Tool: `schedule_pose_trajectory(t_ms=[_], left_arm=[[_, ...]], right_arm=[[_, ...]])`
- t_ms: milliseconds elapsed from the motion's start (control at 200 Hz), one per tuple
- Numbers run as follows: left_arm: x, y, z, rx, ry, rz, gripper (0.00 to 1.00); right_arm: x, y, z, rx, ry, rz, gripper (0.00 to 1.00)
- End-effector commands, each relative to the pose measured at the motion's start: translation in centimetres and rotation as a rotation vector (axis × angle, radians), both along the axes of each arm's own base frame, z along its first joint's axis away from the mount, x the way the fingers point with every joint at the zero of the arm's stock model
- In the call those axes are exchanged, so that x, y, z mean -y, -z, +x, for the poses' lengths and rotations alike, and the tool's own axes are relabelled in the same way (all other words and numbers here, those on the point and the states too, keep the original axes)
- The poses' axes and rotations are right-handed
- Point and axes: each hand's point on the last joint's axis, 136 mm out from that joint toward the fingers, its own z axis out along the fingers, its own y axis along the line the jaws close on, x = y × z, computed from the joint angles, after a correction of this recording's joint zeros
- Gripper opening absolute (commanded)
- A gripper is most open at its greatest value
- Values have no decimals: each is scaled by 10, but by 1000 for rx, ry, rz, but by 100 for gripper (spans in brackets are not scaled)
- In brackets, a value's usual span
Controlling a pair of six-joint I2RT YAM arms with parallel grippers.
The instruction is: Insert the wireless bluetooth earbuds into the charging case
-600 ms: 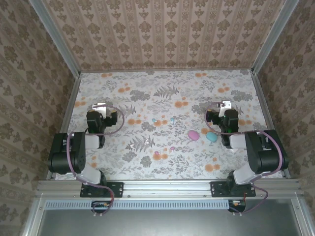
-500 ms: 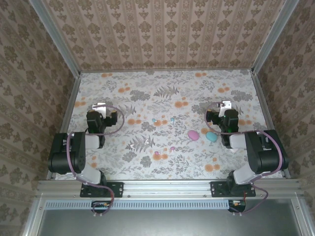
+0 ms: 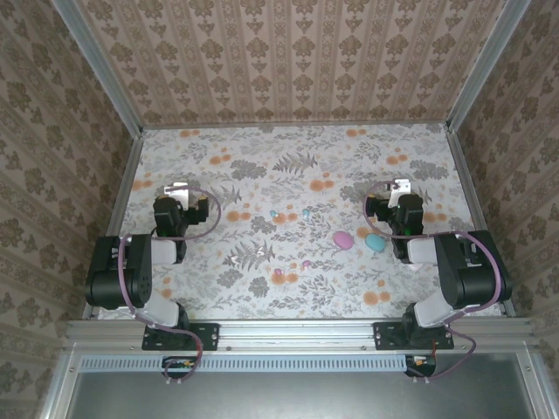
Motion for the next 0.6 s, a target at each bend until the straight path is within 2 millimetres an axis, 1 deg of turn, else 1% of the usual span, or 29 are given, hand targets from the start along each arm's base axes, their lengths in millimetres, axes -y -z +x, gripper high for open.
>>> schedule_pose_trajectory(t_ms=[0, 255, 385, 445, 525, 555, 570, 595], left_arm=[[0, -6, 4, 10, 2, -23, 100], [0, -6, 4, 11, 1, -20, 100], [5, -8, 1, 26, 22, -10, 100], [5, -13, -1, 40, 20, -4, 100], [-3, -25, -5, 52, -24, -19, 100], [-6, -29, -6, 46, -42, -30, 100], [-8, -31, -7, 38, -52, -38, 100], [-12, -34, -9, 21, -72, -53, 100]], right_arm=[[2, -9, 5, 26, 10, 6, 100], [2, -9, 5, 27, 10, 6, 100], [0, -12, 5, 32, -5, 5, 100], [-5, -18, 4, 30, -18, -12, 100], [-3, -30, 2, 12, -4, -8, 100], [0, -24, -1, -51, 20, 5, 100], [2, -38, -1, -38, 35, 15, 100], [7, -37, -5, -87, 71, 27, 100]])
